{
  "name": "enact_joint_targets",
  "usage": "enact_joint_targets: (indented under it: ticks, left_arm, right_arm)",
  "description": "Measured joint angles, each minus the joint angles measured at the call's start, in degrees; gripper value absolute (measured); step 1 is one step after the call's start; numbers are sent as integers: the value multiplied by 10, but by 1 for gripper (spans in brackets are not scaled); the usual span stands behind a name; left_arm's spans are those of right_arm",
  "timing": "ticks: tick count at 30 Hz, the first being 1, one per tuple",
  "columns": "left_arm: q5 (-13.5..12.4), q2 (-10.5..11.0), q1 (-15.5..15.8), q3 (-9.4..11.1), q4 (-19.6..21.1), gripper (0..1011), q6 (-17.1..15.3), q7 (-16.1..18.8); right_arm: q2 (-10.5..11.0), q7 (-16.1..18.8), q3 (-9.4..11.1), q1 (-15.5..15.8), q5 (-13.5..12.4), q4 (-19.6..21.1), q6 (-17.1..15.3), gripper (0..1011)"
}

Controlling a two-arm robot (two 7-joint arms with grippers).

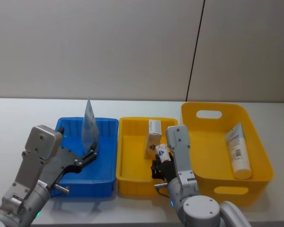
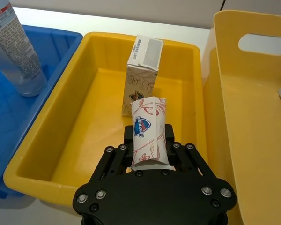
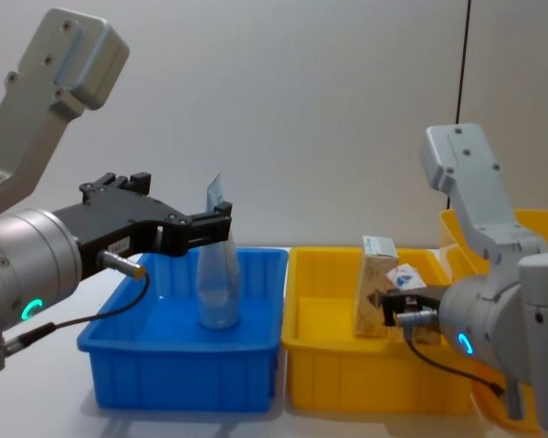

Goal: Bimanual collaborative sorting of washing and personal care products

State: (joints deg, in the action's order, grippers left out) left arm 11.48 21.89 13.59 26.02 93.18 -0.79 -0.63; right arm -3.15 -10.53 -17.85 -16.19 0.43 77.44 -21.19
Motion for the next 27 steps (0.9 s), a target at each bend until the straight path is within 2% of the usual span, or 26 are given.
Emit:
enact_joint_targets:
  ticks: [6,15,27]
  left_arm:
    - [0,0,0,0,0,1001,0,0]
    - [0,0,0,0,0,1001,0,0]
    - [0,0,0,0,0,1001,0,0]
  right_arm:
    - [0,3,1,1,0,3,9,318]
    - [-4,19,7,4,-10,21,48,310]
    - [-23,43,31,-2,-45,71,107,310]
